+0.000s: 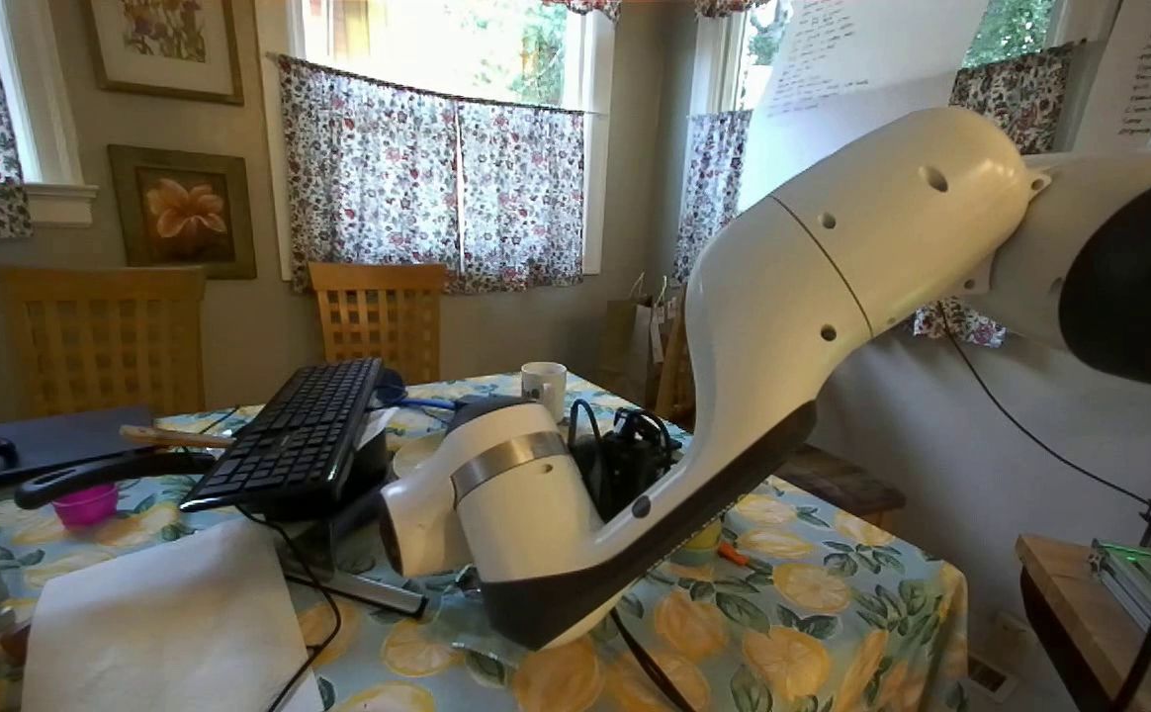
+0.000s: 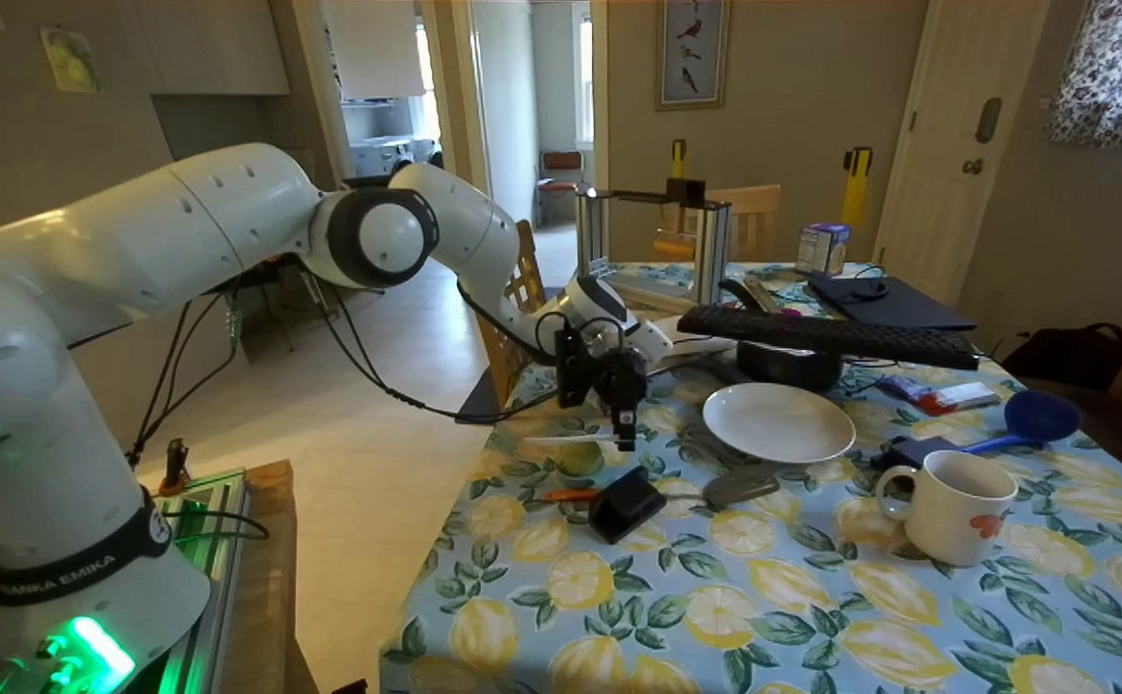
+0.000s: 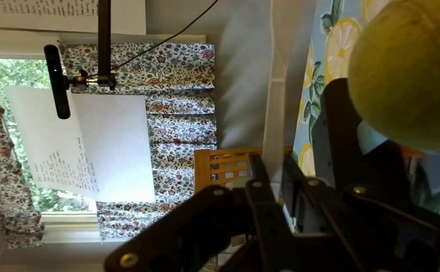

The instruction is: Pick up the folk from the cup and put it on the table

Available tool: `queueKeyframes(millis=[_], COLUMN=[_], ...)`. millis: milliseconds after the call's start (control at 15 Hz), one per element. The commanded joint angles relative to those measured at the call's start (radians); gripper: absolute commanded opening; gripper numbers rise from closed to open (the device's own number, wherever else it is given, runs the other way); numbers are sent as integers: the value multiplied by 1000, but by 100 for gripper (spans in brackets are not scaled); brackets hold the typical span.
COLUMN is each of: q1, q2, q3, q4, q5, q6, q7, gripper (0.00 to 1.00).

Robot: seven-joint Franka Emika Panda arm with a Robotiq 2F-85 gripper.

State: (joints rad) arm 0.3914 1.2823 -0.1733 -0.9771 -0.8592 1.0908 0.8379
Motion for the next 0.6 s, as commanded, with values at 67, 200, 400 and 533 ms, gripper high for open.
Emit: queueKeyframes(millis=[67, 200, 400, 533], q1=[-4, -6, -6, -5], q2=[16, 23, 44, 53], q3=[-5, -5, -20, -30], q4=[37, 62, 99, 115], q5=[0, 0, -9, -14], q6=[-12, -23, -38, -39], q7=[6, 7, 20, 20], gripper=[15, 15, 4, 4])
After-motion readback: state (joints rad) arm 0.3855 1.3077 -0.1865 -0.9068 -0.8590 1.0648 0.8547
